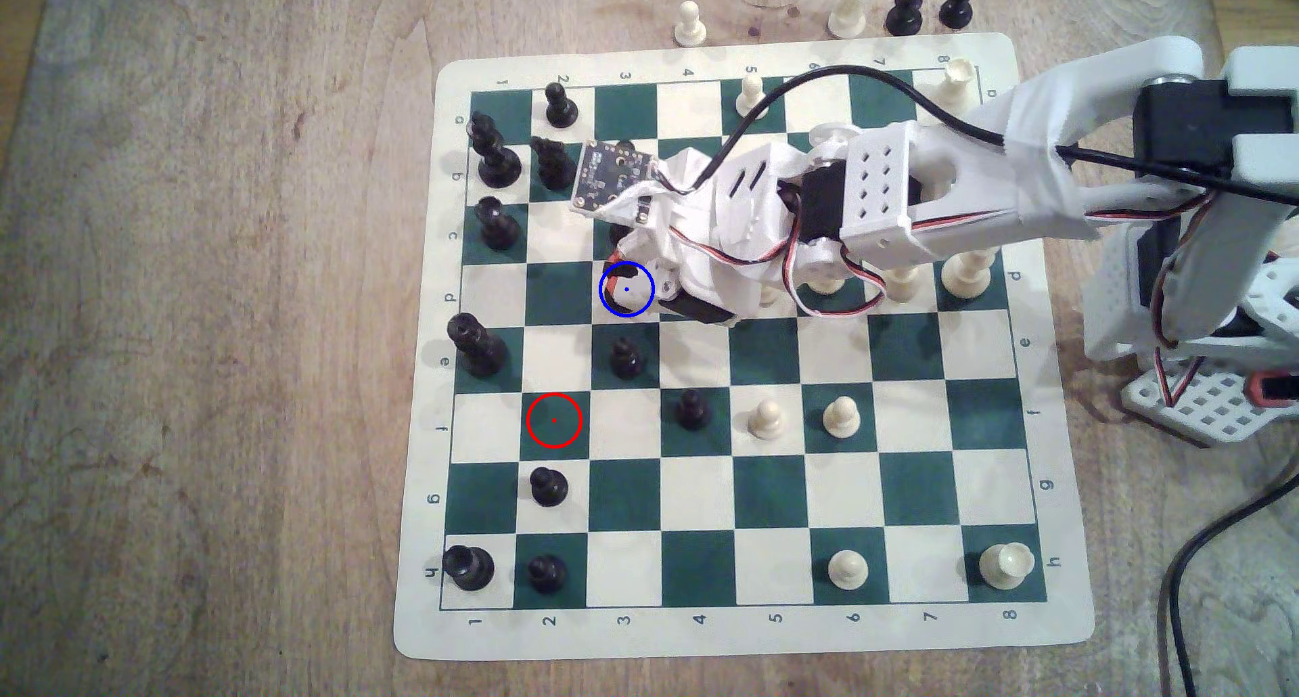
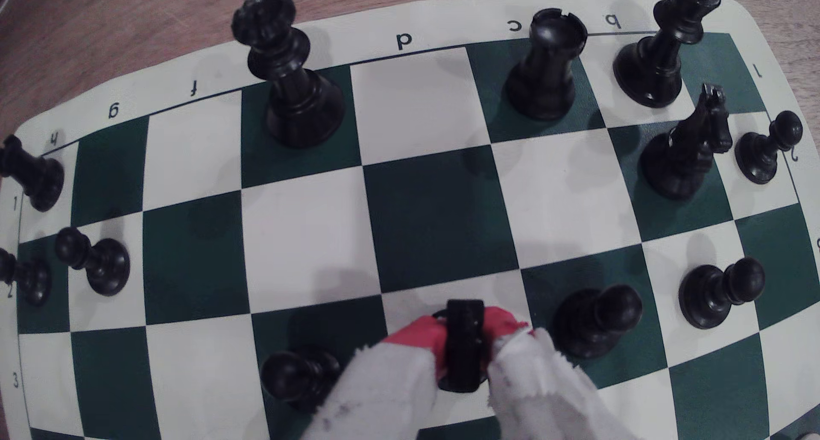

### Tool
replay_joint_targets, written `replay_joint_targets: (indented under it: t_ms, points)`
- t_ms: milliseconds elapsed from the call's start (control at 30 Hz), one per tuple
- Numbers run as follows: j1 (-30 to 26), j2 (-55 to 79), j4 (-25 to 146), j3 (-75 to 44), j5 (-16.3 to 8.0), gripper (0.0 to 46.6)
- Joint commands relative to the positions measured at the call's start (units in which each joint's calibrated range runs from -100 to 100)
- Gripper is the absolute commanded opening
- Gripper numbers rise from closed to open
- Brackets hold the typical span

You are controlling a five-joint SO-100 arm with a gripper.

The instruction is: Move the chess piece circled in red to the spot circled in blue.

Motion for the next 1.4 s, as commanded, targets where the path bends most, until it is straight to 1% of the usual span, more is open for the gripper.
replay_joint_targets:
  t_ms: [0, 333, 833, 867, 900, 967, 1033, 1367]
  points:
    - [-0.11, -0.77, -0.79, -1.29, 0.05, 0.3]
    - [0.43, -0.93, -0.14, -0.65, 0.78, 0.3]
    - [0.9, -0.93, 2.16, -1.38, 1.03, 0.3]
    - [0.83, -0.93, 2.16, -1.47, 1.03, 0.6]
    - [0.83, -0.85, 2.16, -1.56, 1.03, 4.4]
    - [0.83, -0.77, 2.16, -1.65, 1.03, 7.6]
    - [0.83, -0.77, 2.16, -1.65, 1.07, 9.1]
    - [0.59, -1.7, 2.24, -2.74, 0.93, 9.7]
